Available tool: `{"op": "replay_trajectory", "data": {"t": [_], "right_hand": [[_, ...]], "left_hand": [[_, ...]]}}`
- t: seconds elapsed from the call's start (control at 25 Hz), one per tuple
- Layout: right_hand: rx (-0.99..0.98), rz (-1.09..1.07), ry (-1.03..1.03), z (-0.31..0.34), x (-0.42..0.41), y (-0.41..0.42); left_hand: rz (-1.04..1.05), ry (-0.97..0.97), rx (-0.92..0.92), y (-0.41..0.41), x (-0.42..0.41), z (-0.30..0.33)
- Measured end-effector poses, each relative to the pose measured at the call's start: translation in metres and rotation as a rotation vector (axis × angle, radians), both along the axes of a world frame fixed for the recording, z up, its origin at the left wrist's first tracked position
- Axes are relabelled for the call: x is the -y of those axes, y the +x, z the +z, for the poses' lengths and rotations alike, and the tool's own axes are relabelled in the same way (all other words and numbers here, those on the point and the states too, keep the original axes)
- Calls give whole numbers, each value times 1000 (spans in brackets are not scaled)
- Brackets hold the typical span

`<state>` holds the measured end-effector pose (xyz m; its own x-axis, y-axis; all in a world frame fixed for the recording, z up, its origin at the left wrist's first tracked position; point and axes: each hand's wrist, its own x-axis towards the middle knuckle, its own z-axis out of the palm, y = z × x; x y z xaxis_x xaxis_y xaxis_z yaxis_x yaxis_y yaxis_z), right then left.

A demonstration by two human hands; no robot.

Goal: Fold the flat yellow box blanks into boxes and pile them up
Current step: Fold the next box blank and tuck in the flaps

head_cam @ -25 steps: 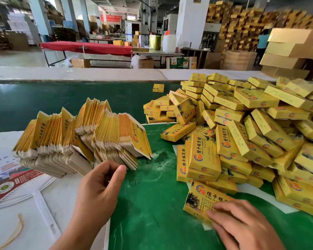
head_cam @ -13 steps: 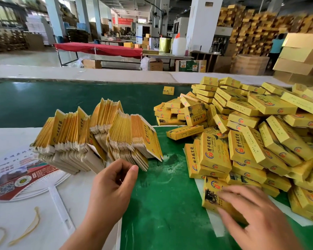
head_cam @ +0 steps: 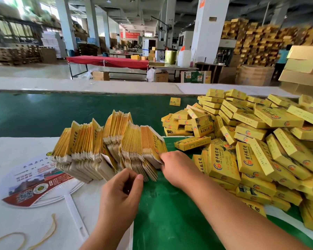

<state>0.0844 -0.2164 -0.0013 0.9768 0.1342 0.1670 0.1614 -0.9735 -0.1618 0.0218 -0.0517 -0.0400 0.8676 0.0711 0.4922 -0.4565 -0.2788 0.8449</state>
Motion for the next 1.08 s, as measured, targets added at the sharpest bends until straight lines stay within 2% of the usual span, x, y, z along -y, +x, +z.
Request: {"op": "replay_trajectory", "data": {"t": [0.24,0.36,0.44,0.52,0.6,0.68,0.76,0.84,0.92,1.0,1.08], "right_hand": [[98,94,-12,8,16,-10],[428,86,73,30,26,-27],[726,63,246,48,40,-42],[828,86,492,58,54,-61],[765,138,794,62,61,-76],[540,217,1102,60,59,-83],[271,261,1244,46,52,-84],[138,281,1180,25,39,-84],[203,274,999,5,28,-84],[328,267,828,-5,24,-84],[381,245,786,-7,22,-83]], "left_hand": [[-3,30,-9,0,2,5],[-11,-23,-33,-1,1,5],[8,-62,-33,3,-2,6],[-8,-136,-55,6,-6,8],[-77,-327,-136,9,-10,12],[-169,-537,-277,12,-14,15],[-435,-712,-534,14,-18,18],[-849,-781,-821,9,-18,21],[-964,-743,-948,1,-12,22],[-1039,-679,-977,-2,-6,18],[-1085,-668,-891,-7,-1,15]]}}
